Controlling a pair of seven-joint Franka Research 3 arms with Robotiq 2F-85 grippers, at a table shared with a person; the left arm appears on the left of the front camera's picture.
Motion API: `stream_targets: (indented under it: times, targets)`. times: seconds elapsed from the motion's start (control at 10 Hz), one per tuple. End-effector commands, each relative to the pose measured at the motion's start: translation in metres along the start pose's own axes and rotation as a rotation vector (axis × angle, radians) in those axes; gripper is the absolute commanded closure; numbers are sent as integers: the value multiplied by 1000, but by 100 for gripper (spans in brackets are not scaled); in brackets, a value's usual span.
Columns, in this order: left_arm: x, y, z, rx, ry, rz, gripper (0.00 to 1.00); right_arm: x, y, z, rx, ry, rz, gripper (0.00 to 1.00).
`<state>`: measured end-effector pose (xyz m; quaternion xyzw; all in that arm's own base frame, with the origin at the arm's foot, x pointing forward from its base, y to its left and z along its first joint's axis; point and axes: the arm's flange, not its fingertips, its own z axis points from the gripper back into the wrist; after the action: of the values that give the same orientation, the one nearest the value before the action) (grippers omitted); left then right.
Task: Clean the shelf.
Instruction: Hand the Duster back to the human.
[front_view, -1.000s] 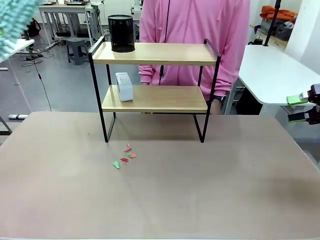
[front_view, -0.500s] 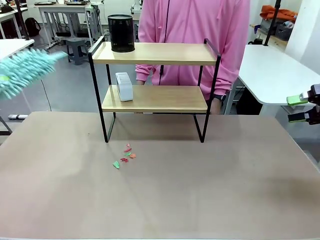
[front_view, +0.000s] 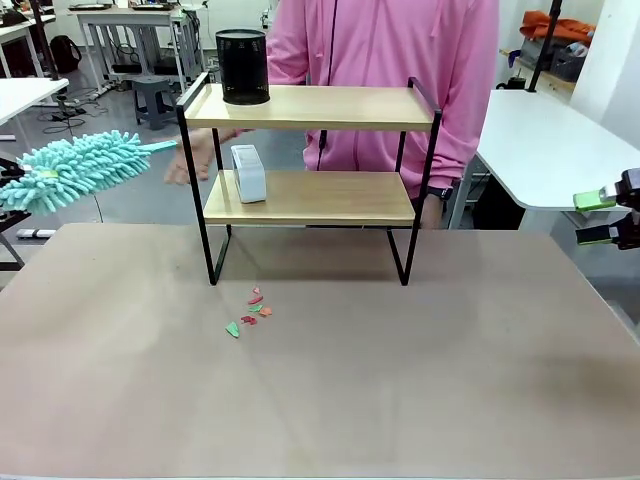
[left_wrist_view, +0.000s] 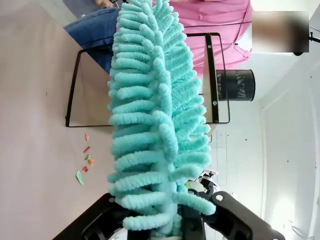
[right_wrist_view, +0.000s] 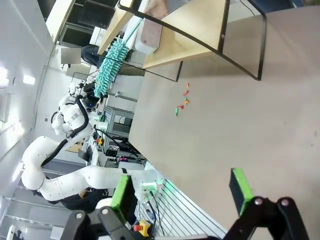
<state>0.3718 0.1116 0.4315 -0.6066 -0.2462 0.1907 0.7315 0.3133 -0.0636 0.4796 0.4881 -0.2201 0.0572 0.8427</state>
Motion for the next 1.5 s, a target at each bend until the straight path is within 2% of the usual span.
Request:
stream_targets:
  times: [0.0,0.7,0.8,0.9,1.0,1.1,1.2,1.3,1.4]
  targets:
    - [0,-2,6,-10,-3,-29,100,-2,-2,1,-3,4,19,0]
    - [0,-2,6,-10,-3,-29,100,-2,-2,1,-3,4,19,0]
    - [1,0,3,-3,-8,-6,36,-2,-2,1,-3,4,19,0]
    - [-1,-5,6,-11,11,-53,26,-2,-2,1,-3,4,19,0]
    - [-3,-11,7,-35,17,-64,0,-2,-2,1,-3,4,19,0]
    - [-10,-19,1,-67,51,-84,0,-2,-2,1,-3,4,19,0]
    - [-20,-27,-11,-87,97,-118,11,-2,-2,1,-3,4,19,0]
    - [-30,-34,-24,-134,139,-129,1,-2,-2,1,-3,4,19,0]
    - [-42,-39,-41,-199,211,-130,0,-2,-2,1,-3,4,19,0]
